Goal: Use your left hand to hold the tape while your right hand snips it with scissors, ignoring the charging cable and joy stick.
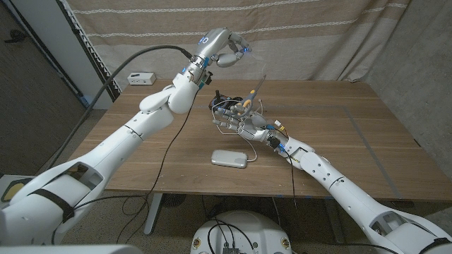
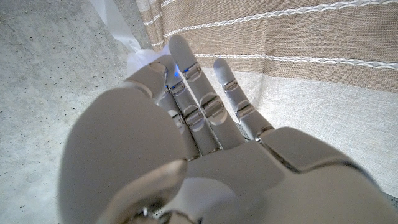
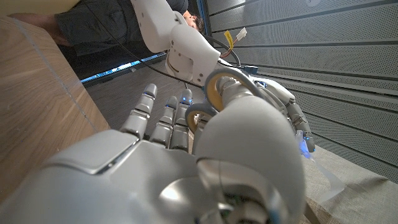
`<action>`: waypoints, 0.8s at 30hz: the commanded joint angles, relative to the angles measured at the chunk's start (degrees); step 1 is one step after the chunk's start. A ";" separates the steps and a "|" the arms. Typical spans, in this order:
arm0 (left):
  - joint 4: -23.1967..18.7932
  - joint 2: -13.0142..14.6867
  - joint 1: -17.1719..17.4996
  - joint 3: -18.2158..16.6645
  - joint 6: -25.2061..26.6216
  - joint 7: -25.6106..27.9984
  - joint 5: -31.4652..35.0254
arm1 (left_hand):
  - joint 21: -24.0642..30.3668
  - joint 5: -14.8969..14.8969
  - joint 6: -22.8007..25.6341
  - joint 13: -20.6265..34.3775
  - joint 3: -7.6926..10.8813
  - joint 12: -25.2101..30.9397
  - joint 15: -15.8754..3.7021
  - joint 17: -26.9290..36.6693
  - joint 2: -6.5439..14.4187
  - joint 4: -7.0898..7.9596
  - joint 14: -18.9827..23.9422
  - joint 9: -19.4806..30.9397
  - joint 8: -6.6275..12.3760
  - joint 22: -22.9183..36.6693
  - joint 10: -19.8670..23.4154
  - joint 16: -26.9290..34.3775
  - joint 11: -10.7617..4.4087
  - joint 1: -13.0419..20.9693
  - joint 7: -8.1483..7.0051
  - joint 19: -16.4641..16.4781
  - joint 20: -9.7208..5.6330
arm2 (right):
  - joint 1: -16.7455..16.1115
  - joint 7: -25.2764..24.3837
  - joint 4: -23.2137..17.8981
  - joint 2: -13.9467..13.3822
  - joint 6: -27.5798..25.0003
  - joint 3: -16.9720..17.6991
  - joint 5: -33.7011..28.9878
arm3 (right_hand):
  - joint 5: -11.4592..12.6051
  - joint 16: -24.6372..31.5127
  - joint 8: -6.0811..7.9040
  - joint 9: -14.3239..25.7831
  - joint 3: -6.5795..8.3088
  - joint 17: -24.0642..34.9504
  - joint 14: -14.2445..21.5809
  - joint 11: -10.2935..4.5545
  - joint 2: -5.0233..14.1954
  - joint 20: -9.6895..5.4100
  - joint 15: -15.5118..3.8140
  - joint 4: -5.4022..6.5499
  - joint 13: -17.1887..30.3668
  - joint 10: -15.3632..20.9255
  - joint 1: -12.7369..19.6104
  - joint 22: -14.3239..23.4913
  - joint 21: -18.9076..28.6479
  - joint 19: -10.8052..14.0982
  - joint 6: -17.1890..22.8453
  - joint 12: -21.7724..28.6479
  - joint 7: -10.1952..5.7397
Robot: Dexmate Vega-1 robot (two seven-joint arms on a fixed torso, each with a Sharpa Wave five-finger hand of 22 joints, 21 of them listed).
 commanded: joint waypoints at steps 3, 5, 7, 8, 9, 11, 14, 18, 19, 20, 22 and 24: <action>-0.38 0.22 0.50 -0.44 0.45 0.57 0.09 | 0.43 -0.29 0.42 11.33 -0.26 0.39 0.31 0.16 0.09 -0.04 0.31 0.25 -0.09 0.08 2.77 0.21 -1.49 -0.21 0.07 -0.25 -6.98 | -0.17 -2.89 -1.46 -1.21 -1.03 -0.29 -0.57 | -0.57 0.75 0.03 0.41 0.96 0.29 1.05 -4.31 0.38 -0.64 -0.01 -0.08 0.13 5.50 1.47 0.28 0.32 0.48 0.89 0.71 -0.05; -0.30 0.19 0.52 -0.56 0.40 0.86 0.01 | 0.45 -0.29 0.41 11.34 -0.26 0.39 0.30 0.16 0.09 -0.04 0.31 0.26 -0.09 0.07 2.77 0.22 -1.49 -0.21 0.08 -0.26 -6.98 | -0.32 -3.35 -1.73 -1.37 -1.26 -0.23 -0.41 | -0.81 0.83 -0.03 0.43 1.13 0.30 1.22 -4.05 0.35 -0.70 -0.03 -0.08 0.13 5.67 1.63 0.30 0.34 0.51 1.03 0.79 -0.04; -0.29 0.18 0.56 -0.67 0.28 1.06 -0.17 | 0.49 -0.30 0.48 11.36 -0.25 0.40 0.30 0.16 0.09 -0.04 0.31 0.25 -0.07 0.06 2.79 0.23 -1.49 -0.21 0.09 -0.28 -6.98 | -0.40 -3.82 -1.93 -1.59 -1.36 -0.28 -0.54 | -0.97 0.87 -0.06 0.48 1.24 0.31 1.29 -4.02 0.33 -0.77 -0.03 -0.08 0.14 5.68 1.73 0.30 0.37 0.58 1.10 0.80 0.08; -0.31 0.20 0.58 -0.72 0.25 1.11 -0.22 | 0.51 -0.30 0.47 11.37 -0.25 0.40 0.30 0.16 0.09 -0.04 0.32 0.25 -0.09 0.05 2.79 0.24 -1.49 -0.21 0.08 -0.29 -6.97 | -0.44 -3.90 -1.84 -1.55 -1.48 -0.25 -0.35 | -1.04 0.90 -0.08 0.51 1.29 0.31 1.36 -4.05 0.32 -0.78 -0.03 -0.07 0.14 5.74 1.77 0.31 0.38 0.58 1.11 0.83 0.08; -0.37 0.22 0.61 -0.76 0.30 1.20 -0.13 | 0.52 -0.30 0.42 11.37 -0.25 0.41 0.30 0.16 0.09 -0.04 0.32 0.25 -0.11 0.04 2.79 0.24 -1.49 -0.21 0.07 -0.29 -6.97 | -0.54 -4.03 -1.84 -1.49 -1.56 -0.19 -0.14 | -1.13 0.94 -0.11 0.53 1.34 0.31 1.44 -4.02 0.31 -0.87 -0.08 -0.07 0.14 5.89 1.81 0.31 0.39 0.61 1.11 0.89 0.05; -0.45 0.27 0.68 -0.83 0.33 1.16 -0.24 | 0.54 -0.30 0.44 11.35 -0.25 0.39 0.30 0.16 0.09 -0.05 0.32 0.25 -0.10 0.03 2.77 0.24 -1.50 -0.20 0.07 -0.30 -6.98 | -0.54 -4.03 -1.87 -1.54 -1.36 -0.26 -0.31 | -1.28 0.98 -0.14 0.58 1.43 0.32 1.51 -4.00 0.29 -0.94 0.00 -0.05 0.14 5.91 1.88 0.32 0.40 0.61 1.19 0.91 -0.02; -0.59 0.33 0.81 -0.91 0.47 1.24 -0.21 | 0.60 -0.30 0.36 11.36 -0.25 0.39 0.30 0.15 0.08 -0.05 0.31 0.26 -0.13 0.01 2.78 0.25 -1.49 -0.21 0.15 -0.34 -6.97 | -0.51 -3.68 -1.78 -1.44 -1.22 -0.28 -0.19 | -1.46 1.01 -0.18 0.64 1.52 0.32 1.58 -3.97 0.26 -1.05 0.02 -0.02 0.15 5.88 1.94 0.33 0.45 0.73 1.22 0.91 -0.02; -0.84 0.39 1.11 -1.10 0.59 1.54 -0.22 | 0.70 -0.31 0.44 11.35 -0.24 0.38 0.30 0.14 0.07 -0.06 0.29 0.27 -0.12 -0.04 2.79 0.26 -1.49 -0.20 0.09 -0.38 -6.97 | -0.75 -4.05 -2.20 -1.55 -1.03 -0.18 -0.18 | -1.73 1.04 -0.28 0.73 1.64 0.33 1.61 -3.98 0.22 -1.23 0.01 0.02 0.15 5.92 2.03 0.34 0.48 0.77 1.20 0.94 -0.01; -0.89 0.39 1.17 -1.14 0.69 1.68 -0.08 | 0.73 -0.31 0.47 11.36 -0.24 0.38 0.30 0.14 0.08 -0.07 0.29 0.26 -0.11 -0.05 2.80 0.26 -1.49 -0.19 0.07 -0.39 -6.98 | -0.83 -4.09 -2.29 -1.59 -1.06 -0.15 -0.10 | -1.82 1.03 -0.29 0.73 1.67 0.33 1.58 -4.07 0.21 -1.20 0.03 0.04 0.15 5.90 2.05 0.35 0.50 0.81 1.30 0.94 -0.03; -0.92 0.39 1.21 -1.18 0.74 1.79 -0.05 | 0.75 -0.31 0.40 11.37 -0.24 0.39 0.30 0.14 0.08 -0.06 0.29 0.26 -0.14 -0.06 2.80 0.26 -1.50 -0.20 0.08 -0.40 -6.97 | -0.90 -4.11 -2.35 -1.61 -1.07 -0.13 -0.02 | -1.87 1.04 -0.32 0.73 1.69 0.33 1.59 -4.03 0.20 -1.21 0.04 0.05 0.15 5.94 2.06 0.35 0.50 0.80 1.27 0.96 -0.01; -1.01 0.39 1.32 -1.28 0.89 1.95 -0.04 | 0.78 -0.31 0.41 11.38 -0.24 0.39 0.30 0.14 0.07 -0.06 0.28 0.27 -0.14 -0.07 2.81 0.27 -1.50 -0.21 0.07 -0.42 -6.96 | -1.03 -4.33 -2.58 -1.74 -1.05 -0.14 -0.08 | -1.92 1.04 -0.35 0.75 1.71 0.33 1.59 -4.02 0.20 -1.22 0.02 0.06 0.15 5.94 2.06 0.35 0.50 0.81 1.25 0.96 -0.04; -1.18 0.42 1.45 -1.38 1.09 2.04 -0.03 | 0.82 -0.31 0.52 11.37 -0.23 0.36 0.30 0.13 0.07 -0.06 0.27 0.28 -0.09 -0.09 2.77 0.27 -1.50 -0.21 0.06 -0.44 -6.96 | -1.20 -4.69 -2.78 -1.80 -1.14 -0.11 0.04 | -2.08 1.05 -0.41 0.76 1.76 0.33 1.60 -4.11 0.18 -1.28 0.03 0.10 0.16 5.92 2.08 0.36 0.51 0.81 1.28 0.96 -0.01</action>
